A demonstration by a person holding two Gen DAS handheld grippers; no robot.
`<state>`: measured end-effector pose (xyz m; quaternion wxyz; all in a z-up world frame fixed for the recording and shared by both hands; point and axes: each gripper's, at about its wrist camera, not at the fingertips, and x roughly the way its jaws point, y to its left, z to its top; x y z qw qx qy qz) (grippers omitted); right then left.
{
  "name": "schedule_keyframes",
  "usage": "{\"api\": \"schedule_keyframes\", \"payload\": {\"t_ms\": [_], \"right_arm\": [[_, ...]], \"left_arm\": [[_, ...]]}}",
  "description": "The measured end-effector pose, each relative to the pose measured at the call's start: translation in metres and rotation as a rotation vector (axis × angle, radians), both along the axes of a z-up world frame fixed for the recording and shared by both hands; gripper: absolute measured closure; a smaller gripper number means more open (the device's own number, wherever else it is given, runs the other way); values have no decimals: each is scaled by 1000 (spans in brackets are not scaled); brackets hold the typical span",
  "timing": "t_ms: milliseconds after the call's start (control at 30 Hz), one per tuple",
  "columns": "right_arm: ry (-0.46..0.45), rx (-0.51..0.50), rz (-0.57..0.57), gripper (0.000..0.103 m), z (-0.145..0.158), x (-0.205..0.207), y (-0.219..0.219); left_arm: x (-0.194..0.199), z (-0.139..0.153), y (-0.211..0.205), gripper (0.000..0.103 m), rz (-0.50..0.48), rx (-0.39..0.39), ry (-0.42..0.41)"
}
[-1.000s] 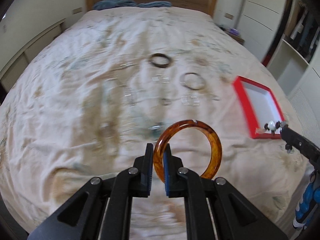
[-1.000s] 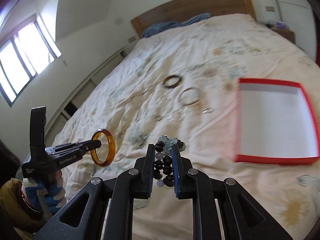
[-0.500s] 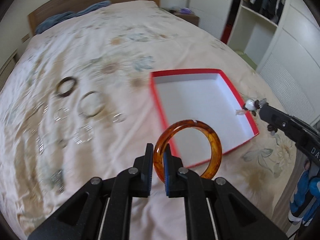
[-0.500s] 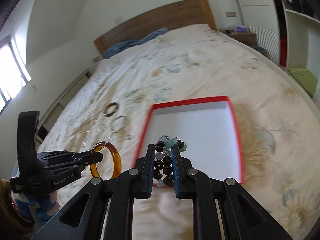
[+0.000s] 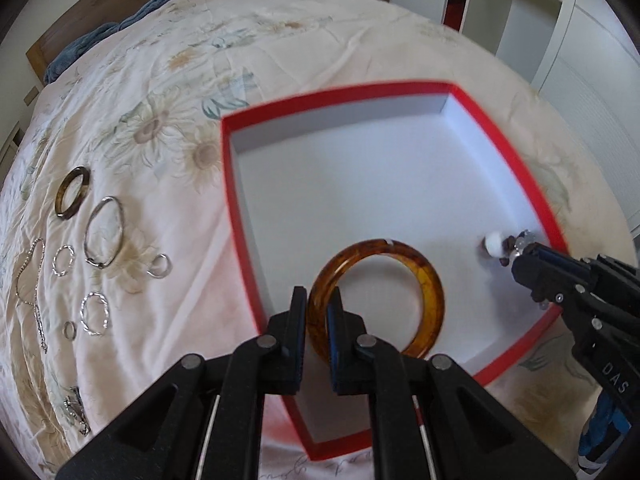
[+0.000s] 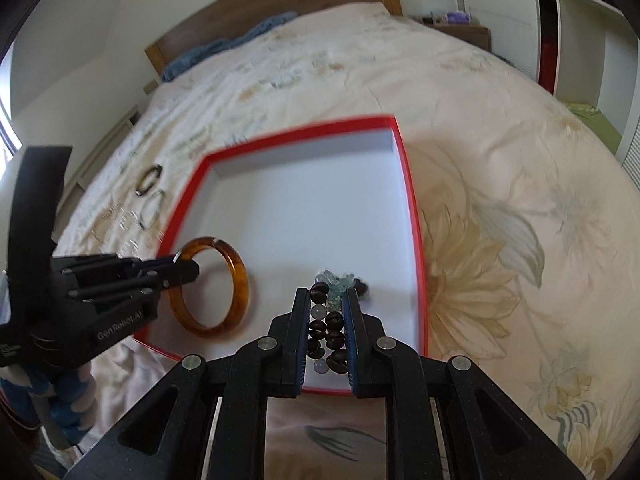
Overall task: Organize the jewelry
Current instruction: 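Carry both held pieces over the red box and open both tools, then lift both open tools away from the box back toward the jewelry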
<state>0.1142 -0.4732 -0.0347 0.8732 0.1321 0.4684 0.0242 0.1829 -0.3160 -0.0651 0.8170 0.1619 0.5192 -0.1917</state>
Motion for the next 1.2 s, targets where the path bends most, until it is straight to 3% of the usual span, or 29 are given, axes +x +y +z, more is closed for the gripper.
{"api": "schedule_keyframes", "payload": {"t_ms": [167, 300, 400, 500, 633, 1000, 1200], "right_arm": [[41, -33, 10, 87, -12, -3, -2], [50, -43, 6, 84, -8, -6, -4], [47, -54, 2, 76, -1, -13, -6], [30, -62, -6, 71, 12, -23, -7], [-1, -70, -22, 67, 33, -39, -7], [-112, -73, -92, 57, 95, -104, 4], [-214, -57, -85, 55, 132, -135, 38]], "left_arm": [[0, -9, -10, 94, -18, 38, -10], [5, -11, -8, 93, 7, 14, 1], [7, -10, -8, 92, 21, 3, 15], [8, -8, -9, 84, 30, -33, 46], [1, 3, -10, 80, 47, -56, 33], [-55, 81, 16, 80, 28, -133, -108], [-84, 136, 90, 80, 95, -146, -188]]}}
